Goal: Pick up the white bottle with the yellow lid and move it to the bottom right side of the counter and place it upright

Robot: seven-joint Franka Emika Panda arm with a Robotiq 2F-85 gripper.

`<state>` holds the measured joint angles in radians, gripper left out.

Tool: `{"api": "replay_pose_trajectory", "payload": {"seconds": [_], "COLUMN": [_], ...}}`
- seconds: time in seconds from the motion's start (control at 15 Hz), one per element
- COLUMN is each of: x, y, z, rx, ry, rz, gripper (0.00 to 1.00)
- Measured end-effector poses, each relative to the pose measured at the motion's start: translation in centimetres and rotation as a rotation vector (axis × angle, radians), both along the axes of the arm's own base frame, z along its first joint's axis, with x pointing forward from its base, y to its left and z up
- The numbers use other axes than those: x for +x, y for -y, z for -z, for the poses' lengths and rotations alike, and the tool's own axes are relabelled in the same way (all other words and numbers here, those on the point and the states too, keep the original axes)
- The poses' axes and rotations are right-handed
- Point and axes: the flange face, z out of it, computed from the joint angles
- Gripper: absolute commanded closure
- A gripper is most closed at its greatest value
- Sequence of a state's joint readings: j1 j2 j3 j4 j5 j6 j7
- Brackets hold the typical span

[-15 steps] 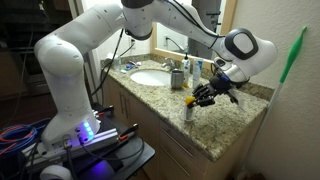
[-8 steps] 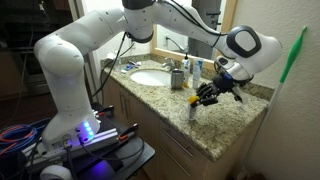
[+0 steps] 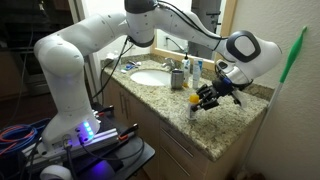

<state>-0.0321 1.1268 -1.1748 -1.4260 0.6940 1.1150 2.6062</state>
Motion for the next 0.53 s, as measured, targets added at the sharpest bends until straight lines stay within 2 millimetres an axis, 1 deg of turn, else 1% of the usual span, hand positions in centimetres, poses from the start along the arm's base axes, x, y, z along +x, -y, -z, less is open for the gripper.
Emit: {"api": "replay_pose_trajectory", "payload": {"seconds": [0.07, 0.13, 0.27, 0.4, 0.53], "x": [0.0, -0.1, -0.4, -0.5, -0.3], "y": [0.1, 0.3, 1.0, 2.0, 3.1], "z": [-0.1, -0.5, -2.1, -4.4, -7.1], "rx": [-0.006, -0.016, -0.053, -0.109, -0.188], "ry": [-0.001, 0.000, 0.009, 0.038, 0.106], "rz": [0.000, 0.001, 0.001, -0.012, -0.037], "gripper": [0.06, 0.01, 0.00, 0.00, 0.00]}}
